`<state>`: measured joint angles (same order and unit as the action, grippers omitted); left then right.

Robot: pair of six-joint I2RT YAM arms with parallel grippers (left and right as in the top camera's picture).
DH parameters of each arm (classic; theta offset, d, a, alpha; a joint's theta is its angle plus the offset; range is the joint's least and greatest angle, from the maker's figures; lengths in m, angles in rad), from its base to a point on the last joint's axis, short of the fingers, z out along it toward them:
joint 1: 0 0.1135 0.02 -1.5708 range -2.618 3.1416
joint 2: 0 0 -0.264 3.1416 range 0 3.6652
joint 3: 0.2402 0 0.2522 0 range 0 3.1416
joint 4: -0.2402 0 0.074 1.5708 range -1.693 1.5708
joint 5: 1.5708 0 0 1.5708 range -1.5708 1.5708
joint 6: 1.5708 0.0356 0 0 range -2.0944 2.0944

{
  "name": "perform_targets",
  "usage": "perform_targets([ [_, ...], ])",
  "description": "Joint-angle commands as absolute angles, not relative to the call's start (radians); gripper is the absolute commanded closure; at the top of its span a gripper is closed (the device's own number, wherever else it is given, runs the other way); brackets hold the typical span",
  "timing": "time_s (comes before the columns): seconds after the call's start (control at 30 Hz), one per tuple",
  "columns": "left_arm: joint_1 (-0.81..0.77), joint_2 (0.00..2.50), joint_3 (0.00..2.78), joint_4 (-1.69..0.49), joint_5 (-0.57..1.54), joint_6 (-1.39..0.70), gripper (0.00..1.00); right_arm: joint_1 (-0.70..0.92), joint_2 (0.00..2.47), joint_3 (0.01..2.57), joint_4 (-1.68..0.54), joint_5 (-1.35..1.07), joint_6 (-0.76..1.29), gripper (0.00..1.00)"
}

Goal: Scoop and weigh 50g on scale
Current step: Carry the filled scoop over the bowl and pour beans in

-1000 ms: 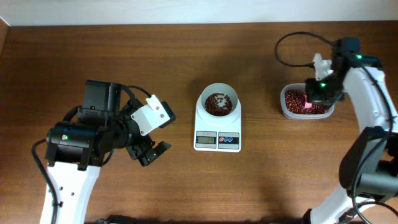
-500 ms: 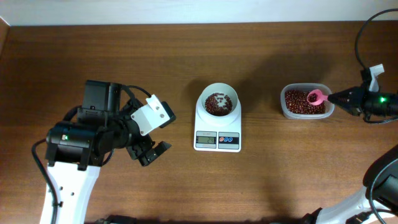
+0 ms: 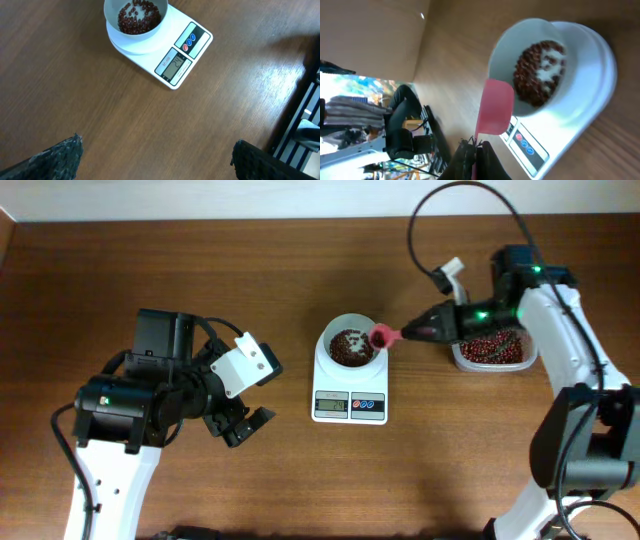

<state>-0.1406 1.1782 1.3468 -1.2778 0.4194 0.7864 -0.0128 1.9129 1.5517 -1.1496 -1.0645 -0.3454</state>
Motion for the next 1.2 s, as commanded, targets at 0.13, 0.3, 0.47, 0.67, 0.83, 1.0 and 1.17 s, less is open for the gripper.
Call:
perform_targets([
  [0.13, -0.134, 1.179, 1.362, -1.277, 0.437, 0.802, 0.01, 0.185, 1.919, 1.566, -1.058, -0.779, -0.332, 0.96],
  [0.3, -0.134, 1.179, 1.362, -1.277, 0.438, 0.802, 0.01, 0.271, 1.919, 1.638, -1.058, -0.514, -0.332, 0.96],
  [0.47, -0.134, 1.179, 1.362, -1.277, 0.437, 0.802, 0.01, 0.385, 1.919, 1.7, -1.058, -0.311, -0.332, 0.96],
  [0.67, -0.134, 1.179, 1.362, -1.277, 0.437, 0.802, 0.01, 0.426, 1.919, 1.756, -1.06, -0.171, -0.305, 0.96],
  [0.83, -0.134, 1.179, 1.362, -1.277, 0.438, 0.802, 0.01, 0.429, 1.919, 1.762, -1.061, -0.146, -0.306, 0.96],
  [1.0, -0.134, 1.179, 1.362, -1.277, 0.437, 0.802, 0.01, 0.453, 1.917, 1.762, -1.064, -0.096, -0.29, 0.96],
  [1.17, -0.134, 1.179, 1.362, -1.277, 0.437, 0.802, 0.01, 0.457, 1.861, 1.82, -1.099, -0.096, -0.272, 0.96],
])
